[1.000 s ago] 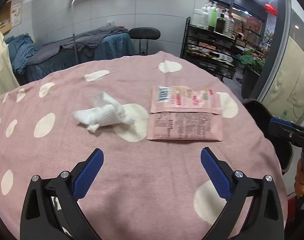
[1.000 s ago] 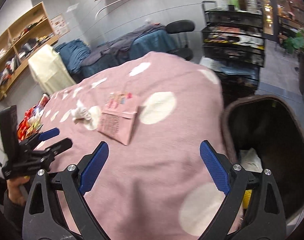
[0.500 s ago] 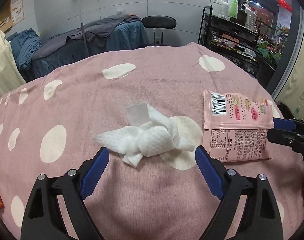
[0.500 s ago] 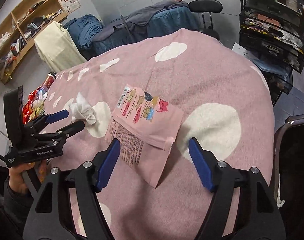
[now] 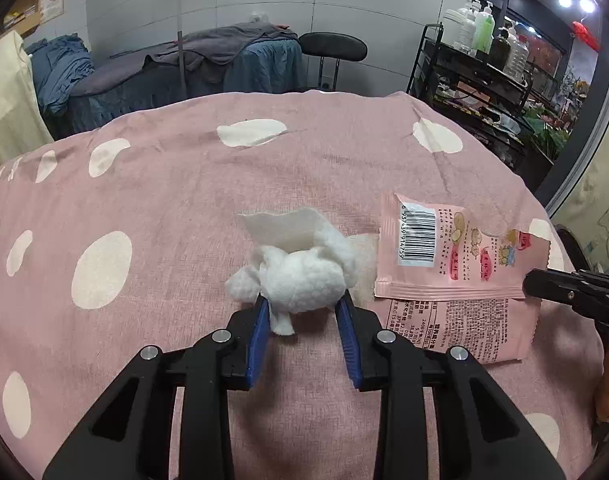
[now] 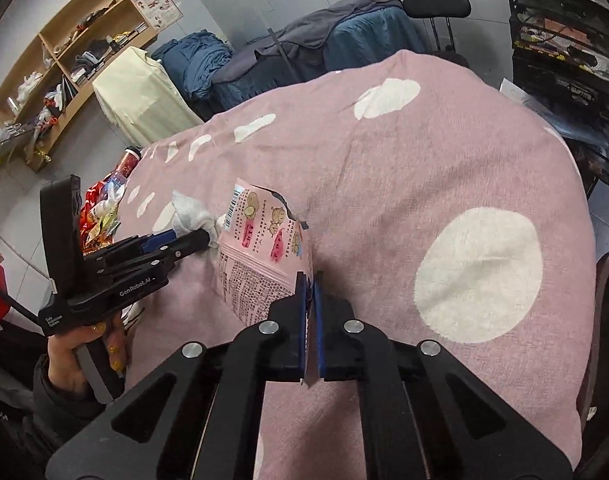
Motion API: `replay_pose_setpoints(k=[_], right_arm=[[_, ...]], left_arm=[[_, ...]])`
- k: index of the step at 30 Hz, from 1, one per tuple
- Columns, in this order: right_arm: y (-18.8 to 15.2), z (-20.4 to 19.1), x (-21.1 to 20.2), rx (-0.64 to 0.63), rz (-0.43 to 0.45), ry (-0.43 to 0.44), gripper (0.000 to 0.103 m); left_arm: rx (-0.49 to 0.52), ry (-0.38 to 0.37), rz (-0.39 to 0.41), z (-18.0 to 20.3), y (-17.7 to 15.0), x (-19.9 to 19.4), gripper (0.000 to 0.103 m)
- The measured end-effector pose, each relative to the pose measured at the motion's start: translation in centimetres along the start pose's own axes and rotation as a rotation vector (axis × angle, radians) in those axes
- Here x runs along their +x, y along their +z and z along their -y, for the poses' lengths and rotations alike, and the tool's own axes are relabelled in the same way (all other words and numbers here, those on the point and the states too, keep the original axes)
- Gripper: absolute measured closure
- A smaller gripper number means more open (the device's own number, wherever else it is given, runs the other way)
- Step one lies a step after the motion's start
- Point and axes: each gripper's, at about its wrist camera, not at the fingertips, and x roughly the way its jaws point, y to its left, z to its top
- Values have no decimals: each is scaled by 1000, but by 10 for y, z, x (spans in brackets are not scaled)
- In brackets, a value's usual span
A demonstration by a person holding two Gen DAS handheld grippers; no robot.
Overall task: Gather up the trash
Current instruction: 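Grasp the white tissue with the left tool while the right tool grasps the pink snack wrapper, then carry the tissue and wrapper over the bin and open both tools to drop them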
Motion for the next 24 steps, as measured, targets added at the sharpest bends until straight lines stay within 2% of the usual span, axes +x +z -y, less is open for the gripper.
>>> replay_pose_setpoints(k=[11, 24], right_arm=[[-17, -29, -68, -97, 170, -50, 99], [-41, 1, -141, -8, 296, -98, 99]], left_arm=[[-42, -31, 108, 13, -18, -51, 73], [-12, -96, 144, 51, -27, -72, 73]])
